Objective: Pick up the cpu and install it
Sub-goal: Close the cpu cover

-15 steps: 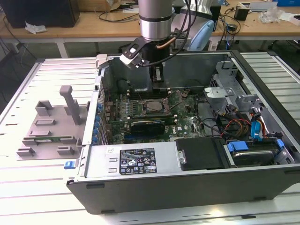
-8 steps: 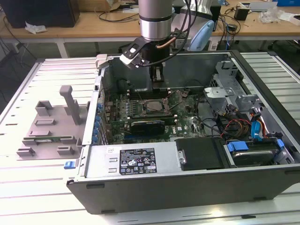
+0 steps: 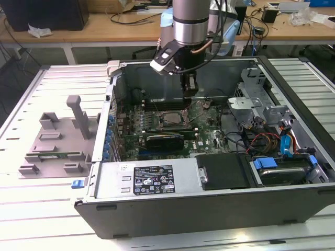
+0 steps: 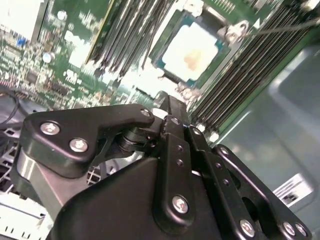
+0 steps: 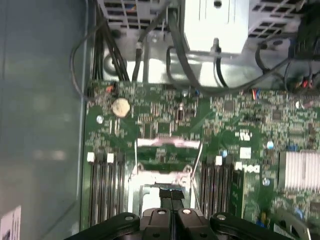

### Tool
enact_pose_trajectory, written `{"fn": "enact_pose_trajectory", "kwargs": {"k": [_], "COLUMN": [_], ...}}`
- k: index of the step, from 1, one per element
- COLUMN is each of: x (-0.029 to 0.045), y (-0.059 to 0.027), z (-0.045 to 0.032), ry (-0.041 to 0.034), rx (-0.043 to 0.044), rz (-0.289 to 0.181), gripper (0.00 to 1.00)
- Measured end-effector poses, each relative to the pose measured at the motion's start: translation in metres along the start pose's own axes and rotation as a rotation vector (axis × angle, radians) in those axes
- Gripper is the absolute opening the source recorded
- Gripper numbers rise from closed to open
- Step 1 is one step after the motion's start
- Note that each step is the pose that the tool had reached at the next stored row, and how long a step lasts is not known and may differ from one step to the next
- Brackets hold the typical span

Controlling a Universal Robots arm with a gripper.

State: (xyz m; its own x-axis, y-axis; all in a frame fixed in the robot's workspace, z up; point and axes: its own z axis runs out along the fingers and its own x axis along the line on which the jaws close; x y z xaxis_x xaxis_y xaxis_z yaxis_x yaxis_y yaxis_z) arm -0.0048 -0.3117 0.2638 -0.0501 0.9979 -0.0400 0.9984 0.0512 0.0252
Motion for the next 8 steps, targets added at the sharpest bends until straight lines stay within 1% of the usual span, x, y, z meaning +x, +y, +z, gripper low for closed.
{"fn": "enact_pose_trajectory", "kwargs": {"k": [4, 6, 7, 8], "x": [-0.0010, -0.0015, -0.0019, -0.0022], "y": [0.0218, 0.0299, 0.0382, 0.0447], "z": [0.0007, 0.0008, 0.0010, 0.0012], "ry": [0.0002, 0.0000, 0.0000, -0.0001], "rx": [0.0000, 0.0000, 0.0000, 0.0000], "rz": [0.000, 0.000, 0.000, 0.000], "gripper": [0.11, 0.11, 0.11, 0.11]}}
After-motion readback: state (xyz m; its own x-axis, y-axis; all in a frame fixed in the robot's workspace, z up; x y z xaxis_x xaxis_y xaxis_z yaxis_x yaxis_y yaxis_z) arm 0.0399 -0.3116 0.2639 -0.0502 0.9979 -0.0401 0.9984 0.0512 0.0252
